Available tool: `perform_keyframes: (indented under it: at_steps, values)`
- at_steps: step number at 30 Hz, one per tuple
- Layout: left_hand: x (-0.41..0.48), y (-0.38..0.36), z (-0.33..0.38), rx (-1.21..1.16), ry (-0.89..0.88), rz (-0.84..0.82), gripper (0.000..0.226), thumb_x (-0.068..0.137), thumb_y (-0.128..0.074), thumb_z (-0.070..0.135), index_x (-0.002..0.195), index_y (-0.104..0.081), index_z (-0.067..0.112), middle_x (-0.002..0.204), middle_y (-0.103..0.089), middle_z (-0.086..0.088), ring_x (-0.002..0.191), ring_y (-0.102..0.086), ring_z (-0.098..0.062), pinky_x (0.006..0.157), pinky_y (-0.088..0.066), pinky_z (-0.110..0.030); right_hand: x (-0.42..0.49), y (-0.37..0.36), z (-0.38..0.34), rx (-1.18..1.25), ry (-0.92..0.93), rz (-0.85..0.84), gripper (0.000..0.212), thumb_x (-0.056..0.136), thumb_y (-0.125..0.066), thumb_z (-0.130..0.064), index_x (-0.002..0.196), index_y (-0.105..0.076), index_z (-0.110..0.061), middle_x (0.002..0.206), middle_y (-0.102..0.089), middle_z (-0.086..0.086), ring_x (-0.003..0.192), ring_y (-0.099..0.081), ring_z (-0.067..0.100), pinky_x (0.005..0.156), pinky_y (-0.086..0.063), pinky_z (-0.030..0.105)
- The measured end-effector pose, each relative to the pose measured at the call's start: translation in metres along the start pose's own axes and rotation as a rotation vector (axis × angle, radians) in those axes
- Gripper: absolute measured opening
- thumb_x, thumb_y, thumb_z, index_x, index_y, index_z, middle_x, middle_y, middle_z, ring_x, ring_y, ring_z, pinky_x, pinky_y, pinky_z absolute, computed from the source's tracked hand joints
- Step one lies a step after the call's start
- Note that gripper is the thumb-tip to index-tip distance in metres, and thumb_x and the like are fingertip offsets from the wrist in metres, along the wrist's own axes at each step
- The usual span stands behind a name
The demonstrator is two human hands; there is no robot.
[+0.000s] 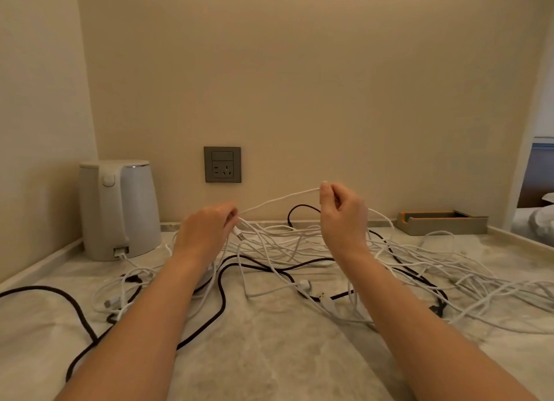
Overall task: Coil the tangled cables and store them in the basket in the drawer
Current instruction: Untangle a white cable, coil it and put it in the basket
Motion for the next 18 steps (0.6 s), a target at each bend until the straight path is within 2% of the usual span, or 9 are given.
perform_keyframes:
  at_steps: [3, 6, 8, 9, 11, 13, 15, 17, 18]
  values:
    - [0.001, 0.005, 0.010, 0.039, -0.052, 0.013, 0.023, 0.098, -0.049, 0.031, 0.098, -0.064, 0.014, 0.087, -0.066, -0.003, 0.076, -0.060, -0.022, 0.069, -0.052, -0.038, 0.005, 0.005, 0.010, -0.072, -0.099, 0.005, 0.040, 0.100, -0.043, -0.025, 0.067, -0.055, -0.004, 0.053, -0.045, -0.001, 0.051, -0.039, 0.017, 0.053, -0.031, 0.032]
    - [-0.004, 0.012, 0.023, 0.048, -0.144, -0.001, 0.026, 0.098, -0.047, 0.030, 0.097, -0.066, 0.012, 0.087, -0.062, -0.005, 0.075, -0.058, -0.022, 0.070, -0.051, -0.035, 0.003, 0.007, 0.007, -0.713, -0.027, -0.246, 0.028, 0.100, -0.039, -0.022, 0.097, -0.065, -0.013, 0.091, -0.065, 0.005, 0.082, -0.056, 0.024, 0.065, -0.040, 0.031]
    - [-0.005, 0.018, 0.034, 0.052, -0.197, -0.009, 0.027, 0.099, -0.045, 0.029, 0.097, -0.065, 0.011, 0.087, -0.061, -0.006, 0.077, -0.058, -0.022, 0.069, -0.050, -0.034, -0.005, -0.004, -0.002, -0.945, 0.138, -0.424, 0.032, 0.095, -0.042, -0.010, 0.124, -0.054, -0.014, 0.130, -0.055, 0.006, 0.115, -0.047, 0.027, 0.089, -0.038, 0.035]
    - [-0.005, 0.021, 0.039, 0.053, -0.213, -0.008, 0.027, 0.100, -0.043, 0.028, 0.097, -0.063, 0.011, 0.086, -0.060, -0.006, 0.078, -0.057, -0.021, 0.069, -0.048, -0.033, -0.009, -0.013, -0.004, -0.942, 0.184, -0.493, 0.045, 0.092, -0.042, -0.005, 0.137, -0.042, -0.010, 0.145, -0.040, 0.008, 0.128, -0.037, 0.028, 0.103, -0.031, 0.036]
    - [-0.005, 0.024, 0.048, 0.042, -0.226, -0.016, 0.027, 0.101, -0.042, 0.027, 0.096, -0.061, 0.009, 0.085, -0.060, -0.006, 0.078, -0.056, -0.022, 0.068, -0.045, -0.032, -0.017, -0.023, -0.010, -0.823, 0.241, -0.535, 0.062, 0.090, -0.042, -0.001, 0.148, -0.018, -0.004, 0.157, -0.015, 0.011, 0.139, -0.023, 0.028, 0.114, -0.017, 0.036]
    - [-0.005, 0.024, 0.056, 0.046, -0.244, -0.038, 0.025, 0.100, -0.043, 0.026, 0.094, -0.060, 0.009, 0.082, -0.058, -0.003, 0.078, -0.057, -0.024, 0.066, -0.041, -0.032, -0.018, -0.020, -0.019, -0.700, 0.387, -0.460, 0.065, 0.089, -0.043, -0.005, 0.148, -0.016, -0.003, 0.154, -0.021, 0.014, 0.138, -0.026, 0.027, 0.115, -0.017, 0.035]
    - [-0.009, 0.023, 0.063, 0.035, -0.302, -0.054, 0.024, 0.100, -0.045, 0.026, 0.092, -0.061, 0.010, 0.080, -0.060, -0.002, 0.076, -0.059, -0.025, 0.065, -0.041, -0.033, -0.021, -0.020, -0.026, -0.628, 0.586, -0.404, 0.050, 0.093, -0.039, -0.020, 0.141, -0.036, -0.007, 0.137, -0.047, 0.011, 0.126, -0.041, 0.026, 0.106, -0.032, 0.037]
    - [-0.013, 0.021, 0.064, -0.008, -0.322, -0.087, 0.024, 0.099, -0.047, 0.026, 0.091, -0.063, 0.009, 0.080, -0.063, -0.004, 0.076, -0.061, -0.024, 0.065, -0.042, -0.033, -0.023, -0.024, -0.027, -0.548, 0.568, -0.544, 0.034, 0.099, -0.033, -0.034, 0.108, -0.060, -0.015, 0.099, -0.062, 0.003, 0.099, -0.054, 0.024, 0.084, -0.042, 0.035]
    - [-0.012, 0.020, 0.061, -0.022, -0.298, -0.113, 0.024, 0.098, -0.048, 0.028, 0.090, -0.063, 0.011, 0.079, -0.062, -0.001, 0.076, -0.060, -0.022, 0.065, -0.042, -0.031, -0.024, -0.027, -0.025, -0.514, 0.499, -0.636, 0.032, 0.099, -0.036, -0.036, 0.083, -0.058, -0.020, 0.078, -0.058, -0.002, 0.081, -0.054, 0.021, 0.071, -0.040, 0.034]
Point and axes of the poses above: each hand's wrist, its own x-axis towards the middle knuckle, its own y-axis out of the back of the hand, z = x × y, the point moved 4 cm from there along x, towards the middle knuckle
